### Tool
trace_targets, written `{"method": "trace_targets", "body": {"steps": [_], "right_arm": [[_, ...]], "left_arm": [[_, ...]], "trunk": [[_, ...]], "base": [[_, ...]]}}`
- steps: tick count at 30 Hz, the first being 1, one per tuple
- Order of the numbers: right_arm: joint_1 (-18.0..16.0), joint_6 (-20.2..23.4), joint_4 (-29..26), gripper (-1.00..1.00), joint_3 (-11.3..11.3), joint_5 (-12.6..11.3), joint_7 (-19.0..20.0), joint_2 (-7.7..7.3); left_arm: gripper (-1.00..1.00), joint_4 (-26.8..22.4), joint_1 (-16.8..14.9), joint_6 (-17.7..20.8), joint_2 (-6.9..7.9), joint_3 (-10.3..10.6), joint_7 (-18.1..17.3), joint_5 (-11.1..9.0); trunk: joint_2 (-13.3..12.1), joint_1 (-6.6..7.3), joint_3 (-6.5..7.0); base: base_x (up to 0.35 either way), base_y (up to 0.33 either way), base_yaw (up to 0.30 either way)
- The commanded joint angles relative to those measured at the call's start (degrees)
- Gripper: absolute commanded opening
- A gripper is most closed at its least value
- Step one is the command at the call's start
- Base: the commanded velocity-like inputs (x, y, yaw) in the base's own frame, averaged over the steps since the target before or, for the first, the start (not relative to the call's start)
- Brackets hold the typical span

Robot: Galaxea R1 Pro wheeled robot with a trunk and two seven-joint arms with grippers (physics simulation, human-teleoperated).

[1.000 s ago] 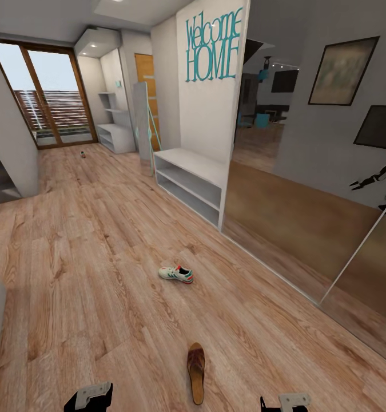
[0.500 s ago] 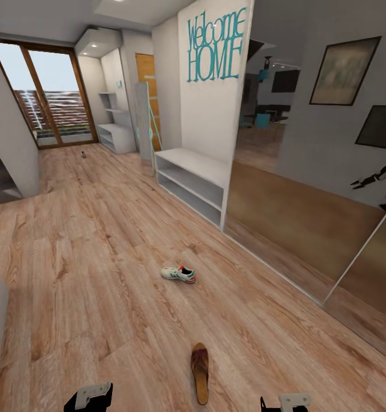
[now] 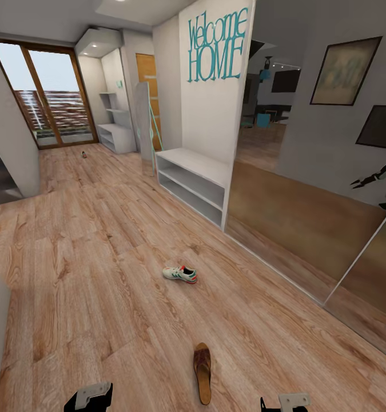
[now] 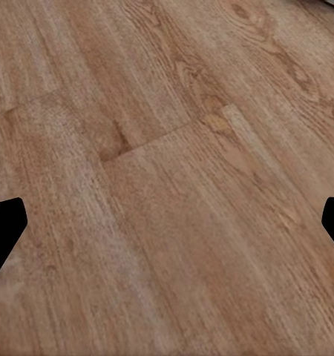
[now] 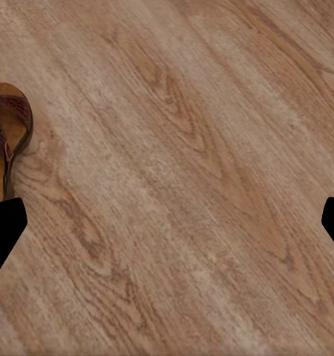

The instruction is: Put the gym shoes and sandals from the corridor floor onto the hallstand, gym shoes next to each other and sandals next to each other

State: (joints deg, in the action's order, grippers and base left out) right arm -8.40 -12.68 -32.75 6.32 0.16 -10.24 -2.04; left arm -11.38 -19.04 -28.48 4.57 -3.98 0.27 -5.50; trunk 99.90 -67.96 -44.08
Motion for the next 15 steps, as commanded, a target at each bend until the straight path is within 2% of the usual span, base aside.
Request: {"method": "trace_targets", "body": {"steps": [1, 15], "right_arm": [[-0.04, -0.07, 0.04, 1.0, 0.45, 0.01, -0.56, -0.08], [-0.1, 0.29, -0.71, 1.0, 0.38, 0.02, -0.49, 0.1]], "left_arm": [[1.0, 0.03, -0.03, -0.17, 0.0, 0.03, -0.09, -0.39], [1.0, -0.62, -0.77, 0.64, 0.15, 0.08, -0.3, -0.29]], "trunk": [[0.02, 0.01, -0.05], [0.02, 0.01, -0.05]], "base": [[0.0, 0.004, 0.0], [0.0, 0.001, 0.0]]}}
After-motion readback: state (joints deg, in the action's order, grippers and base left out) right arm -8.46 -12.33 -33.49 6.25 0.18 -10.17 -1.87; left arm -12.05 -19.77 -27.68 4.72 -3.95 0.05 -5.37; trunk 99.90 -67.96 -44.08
